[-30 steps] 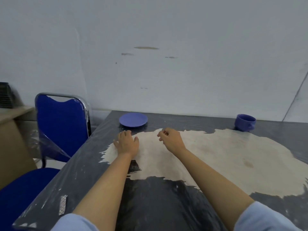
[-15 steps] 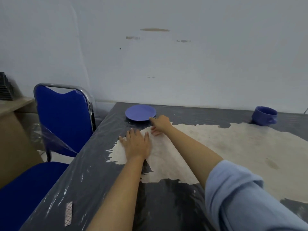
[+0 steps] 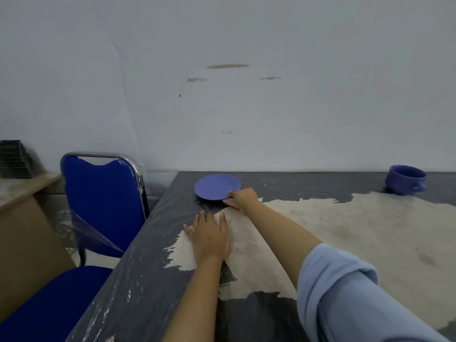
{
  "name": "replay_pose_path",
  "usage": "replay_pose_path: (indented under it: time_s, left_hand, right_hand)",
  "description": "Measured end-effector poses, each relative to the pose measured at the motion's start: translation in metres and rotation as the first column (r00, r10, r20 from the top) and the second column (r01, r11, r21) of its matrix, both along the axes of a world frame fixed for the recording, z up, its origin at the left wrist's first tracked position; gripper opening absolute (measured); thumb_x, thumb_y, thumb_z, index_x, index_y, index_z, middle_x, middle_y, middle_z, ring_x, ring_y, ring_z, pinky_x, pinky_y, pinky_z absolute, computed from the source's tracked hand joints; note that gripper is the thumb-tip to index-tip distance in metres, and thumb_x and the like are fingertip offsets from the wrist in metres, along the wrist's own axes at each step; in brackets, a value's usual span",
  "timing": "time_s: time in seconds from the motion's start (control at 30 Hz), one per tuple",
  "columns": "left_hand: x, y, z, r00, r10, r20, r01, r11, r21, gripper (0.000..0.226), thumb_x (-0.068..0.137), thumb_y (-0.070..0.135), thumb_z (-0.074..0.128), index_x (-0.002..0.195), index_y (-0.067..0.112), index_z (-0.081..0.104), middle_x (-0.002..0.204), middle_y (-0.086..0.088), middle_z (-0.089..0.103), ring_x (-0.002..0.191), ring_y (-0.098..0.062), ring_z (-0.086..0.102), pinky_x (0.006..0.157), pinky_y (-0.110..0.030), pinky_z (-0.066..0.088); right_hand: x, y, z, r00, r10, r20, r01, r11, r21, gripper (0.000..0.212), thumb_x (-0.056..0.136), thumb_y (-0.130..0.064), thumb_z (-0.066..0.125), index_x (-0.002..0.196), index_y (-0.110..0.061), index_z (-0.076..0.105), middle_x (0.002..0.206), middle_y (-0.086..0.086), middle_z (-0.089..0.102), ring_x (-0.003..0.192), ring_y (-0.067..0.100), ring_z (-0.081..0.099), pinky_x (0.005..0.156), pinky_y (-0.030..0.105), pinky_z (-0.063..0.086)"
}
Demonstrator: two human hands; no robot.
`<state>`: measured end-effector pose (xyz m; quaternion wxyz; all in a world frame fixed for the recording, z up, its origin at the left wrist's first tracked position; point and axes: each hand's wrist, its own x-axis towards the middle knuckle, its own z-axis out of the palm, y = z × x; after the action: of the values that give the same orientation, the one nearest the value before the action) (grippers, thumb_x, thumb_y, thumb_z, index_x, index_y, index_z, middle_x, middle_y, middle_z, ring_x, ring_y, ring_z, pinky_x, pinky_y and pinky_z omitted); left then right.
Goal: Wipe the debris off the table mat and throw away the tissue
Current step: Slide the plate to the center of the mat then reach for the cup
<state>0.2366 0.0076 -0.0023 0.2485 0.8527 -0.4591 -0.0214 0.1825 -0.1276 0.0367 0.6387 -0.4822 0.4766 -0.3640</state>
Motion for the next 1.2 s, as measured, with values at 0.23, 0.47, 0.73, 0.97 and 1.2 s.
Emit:
replay_pose_path:
  time_s: [0.23,0.47,0.73,0.97,1.2]
  left_hand:
    - [-0.001,-0.001,0.0,1.0,-0.002,0.001,0.002,1.0,-0.022,0.056,0.101,0.047,0.026,0.136,0.011,0.05,0.15,-0.007,0.043,0.143,-0.025,0.03,0.119,-0.057,0.006]
    - [-0.015,0.008,0.008,0.945,-0.098,0.313,0.126,0.99,-0.07,0.042,0.101,0.037,0.031,0.096,0.013,0.065,0.099,-0.007,0.071,0.091,-0.026,0.064,0.083,-0.037,0.042]
    - [-0.069,-0.016,0.032,0.991,-0.13,-0.022,0.13,0.991,-0.024,0.055,0.101,0.045,0.028,0.111,0.006,0.066,0.118,-0.015,0.066,0.112,-0.033,0.059,0.095,-0.04,0.043]
    - [-0.178,-0.03,0.042,0.722,-0.38,-0.578,0.264,0.924,-0.277,0.041,0.099,0.041,0.045,0.081,0.006,0.057,0.086,-0.014,0.062,0.082,-0.026,0.057,0.076,-0.034,0.042]
    - [-0.204,-0.024,0.026,0.76,-0.307,-0.573,0.179,0.946,-0.269,0.047,0.1,0.035,0.042,0.064,0.007,0.046,0.069,-0.008,0.052,0.07,-0.024,0.05,0.059,-0.031,0.037]
  right_hand:
    - [-0.064,0.007,-0.001,0.987,-0.143,0.076,0.129,0.977,0.168,0.026,0.087,0.004,0.066,0.109,0.016,0.061,0.104,0.028,0.07,0.062,0.027,0.07,0.048,0.028,0.059]
    - [-0.167,0.024,0.009,0.98,-0.188,0.068,0.178,0.975,0.135,0.027,0.086,0.002,0.068,0.108,0.015,0.059,0.08,0.02,0.07,0.053,0.022,0.071,0.052,0.03,0.061]
    - [-0.271,0.057,0.021,0.977,-0.214,0.003,0.213,0.975,0.069,0.018,0.086,0.0,0.069,0.098,0.012,0.065,0.085,0.022,0.072,0.065,0.024,0.072,0.054,0.027,0.061]
    - [-0.336,0.083,0.022,0.971,-0.214,-0.105,0.224,0.97,0.095,0.019,0.086,-0.003,0.07,0.101,0.008,0.066,0.088,0.021,0.075,0.071,0.024,0.074,0.058,0.029,0.062]
    - [-0.364,0.095,0.014,0.966,-0.178,-0.187,0.212,0.96,0.181,0.027,0.088,-0.008,0.068,0.11,0.007,0.064,0.095,0.021,0.074,0.079,0.025,0.074,0.079,0.033,0.061]
